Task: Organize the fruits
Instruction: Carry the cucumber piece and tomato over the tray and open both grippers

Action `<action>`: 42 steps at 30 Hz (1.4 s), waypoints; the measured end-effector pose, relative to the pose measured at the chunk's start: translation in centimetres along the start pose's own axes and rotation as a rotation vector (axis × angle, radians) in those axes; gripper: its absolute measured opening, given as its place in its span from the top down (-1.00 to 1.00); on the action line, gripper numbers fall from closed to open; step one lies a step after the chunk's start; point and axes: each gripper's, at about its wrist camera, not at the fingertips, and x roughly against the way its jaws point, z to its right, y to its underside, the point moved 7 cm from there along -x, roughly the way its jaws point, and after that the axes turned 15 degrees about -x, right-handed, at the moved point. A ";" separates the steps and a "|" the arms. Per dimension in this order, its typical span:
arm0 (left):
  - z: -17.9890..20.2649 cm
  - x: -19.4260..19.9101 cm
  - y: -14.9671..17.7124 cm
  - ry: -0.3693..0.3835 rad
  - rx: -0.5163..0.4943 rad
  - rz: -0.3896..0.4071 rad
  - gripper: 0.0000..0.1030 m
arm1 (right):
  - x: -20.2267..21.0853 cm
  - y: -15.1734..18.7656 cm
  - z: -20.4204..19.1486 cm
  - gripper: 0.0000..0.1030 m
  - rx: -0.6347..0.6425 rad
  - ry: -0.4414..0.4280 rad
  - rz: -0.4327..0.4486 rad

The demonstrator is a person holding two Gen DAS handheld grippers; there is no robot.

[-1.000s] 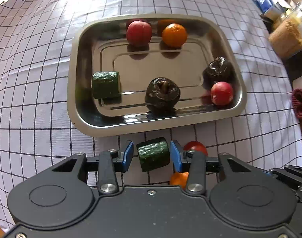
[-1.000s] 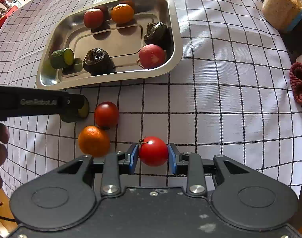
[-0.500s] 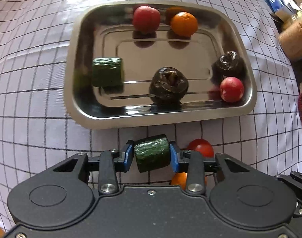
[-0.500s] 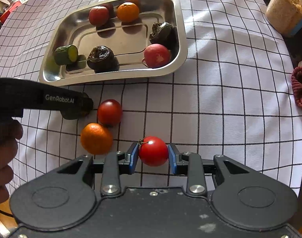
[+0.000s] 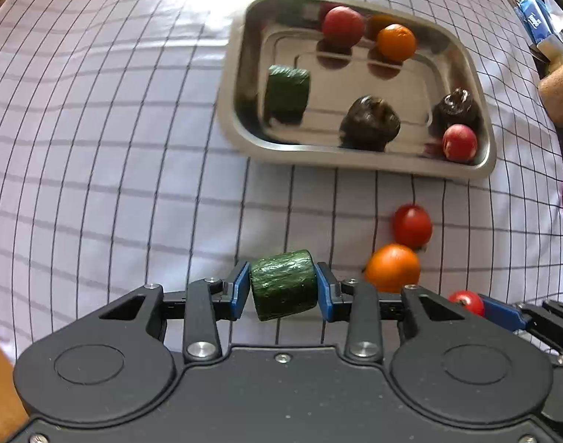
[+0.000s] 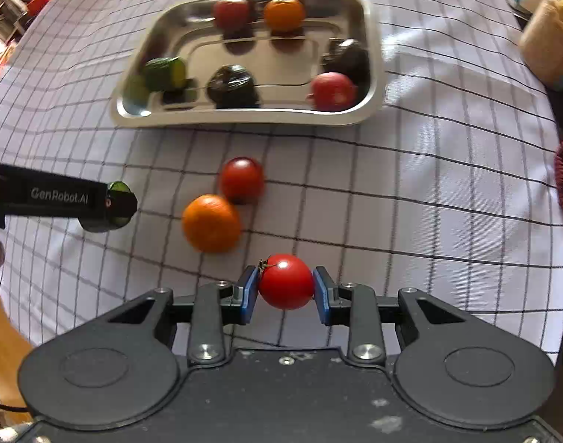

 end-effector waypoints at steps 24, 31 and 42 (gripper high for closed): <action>-8.5 3.7 4.6 -0.073 0.369 0.073 0.10 | -1.5 -1.9 -12.9 0.37 0.417 -0.056 -0.188; -9.5 2.1 5.0 -0.050 0.390 0.024 0.11 | -2.7 -1.8 -13.8 0.37 0.413 -0.047 -0.232; -6.8 2.3 1.9 -0.040 0.242 0.031 0.10 | -2.1 -3.3 -11.7 0.37 0.274 -0.062 -0.161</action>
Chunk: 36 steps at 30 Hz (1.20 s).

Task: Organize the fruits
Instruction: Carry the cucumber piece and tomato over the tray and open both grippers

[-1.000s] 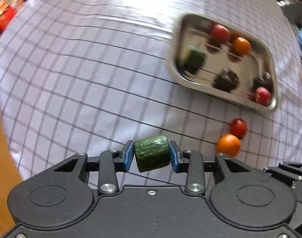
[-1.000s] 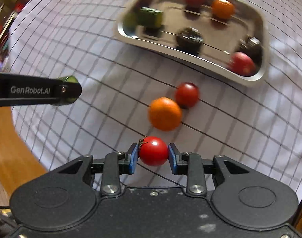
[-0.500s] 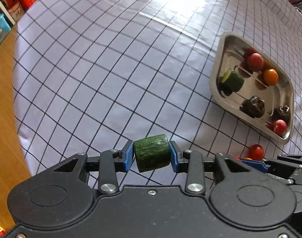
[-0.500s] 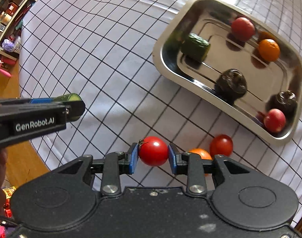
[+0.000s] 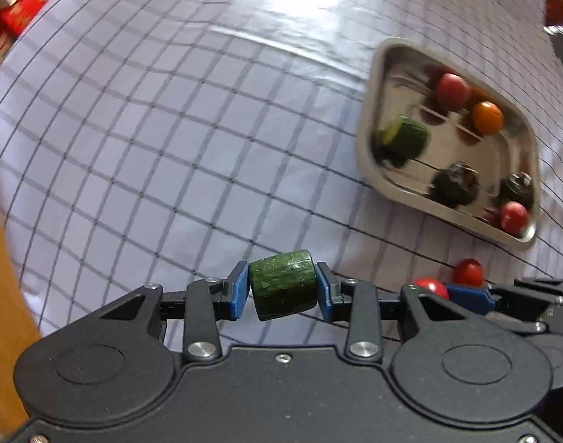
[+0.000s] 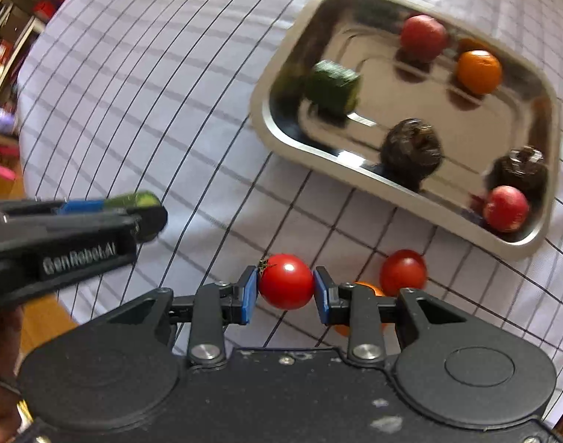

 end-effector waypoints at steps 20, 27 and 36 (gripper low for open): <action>9.6 -0.9 -3.4 0.087 -0.330 -0.049 0.10 | 5.5 4.0 11.3 0.36 -0.350 0.103 0.221; 9.2 -1.0 -10.2 0.038 -0.332 0.010 0.10 | 6.9 -2.3 12.0 0.36 -0.373 0.068 0.314; 8.4 -4.3 -15.9 0.025 -0.310 -0.023 0.10 | 4.6 -9.2 12.0 0.36 -0.382 0.057 0.292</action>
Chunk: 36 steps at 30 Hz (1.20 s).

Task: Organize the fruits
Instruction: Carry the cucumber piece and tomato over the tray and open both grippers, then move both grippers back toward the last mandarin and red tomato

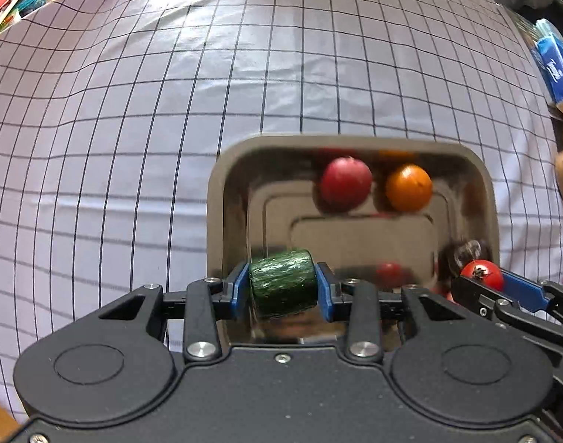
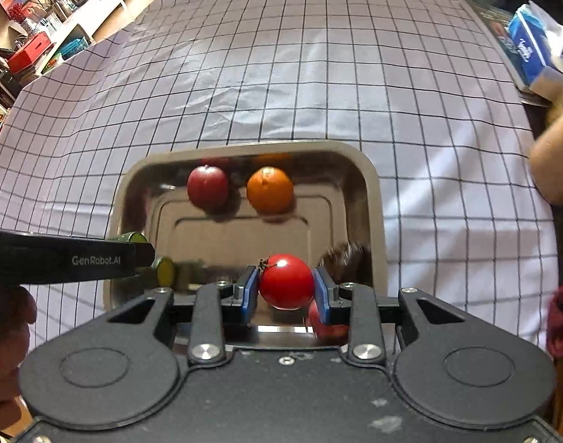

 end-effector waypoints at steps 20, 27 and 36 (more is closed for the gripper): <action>0.3 2.3 2.2 -0.027 0.010 0.039 0.03 | 1.9 -0.7 1.2 0.33 -0.072 -0.042 0.044; 2.3 3.4 7.1 -0.032 -0.014 0.031 0.03 | 3.4 4.0 2.8 0.33 -0.053 -0.030 0.025; 4.8 3.7 12.6 -0.029 -0.047 0.009 0.03 | 3.9 11.1 5.0 0.33 -0.041 -0.011 -0.025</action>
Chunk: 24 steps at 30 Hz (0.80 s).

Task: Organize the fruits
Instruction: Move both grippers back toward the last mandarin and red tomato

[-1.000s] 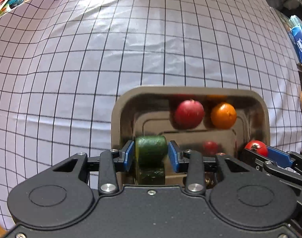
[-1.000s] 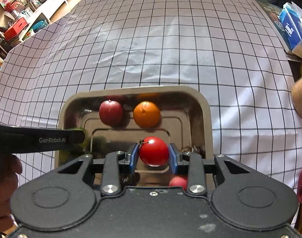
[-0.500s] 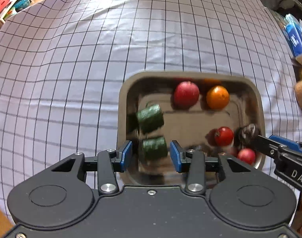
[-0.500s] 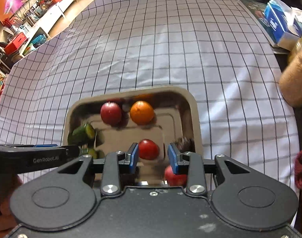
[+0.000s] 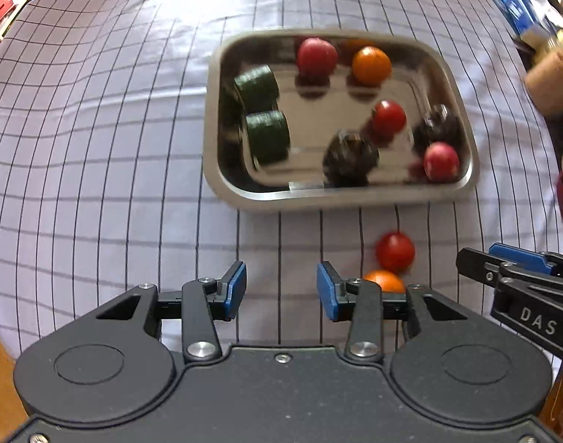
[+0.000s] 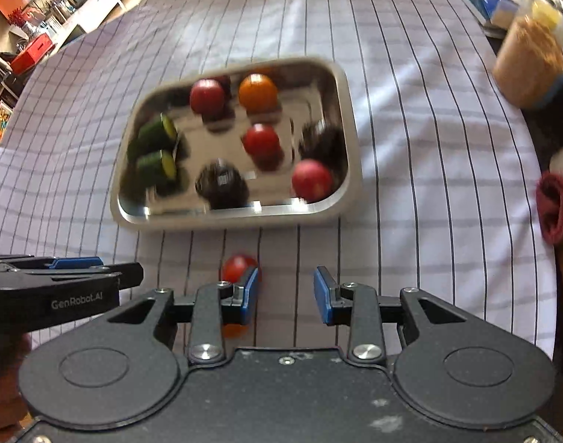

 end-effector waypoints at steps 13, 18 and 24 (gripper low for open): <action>5.0 0.1 3.3 0.055 -0.091 0.029 0.03 | 0.1 6.0 3.7 0.33 0.014 0.064 -0.020; 6.8 0.3 2.6 0.070 -0.125 0.063 0.02 | 0.3 6.8 5.1 0.33 -0.018 0.074 -0.044; 8.1 -0.4 1.5 0.066 -0.118 0.067 0.02 | 1.0 7.1 5.9 0.33 -0.011 0.087 -0.016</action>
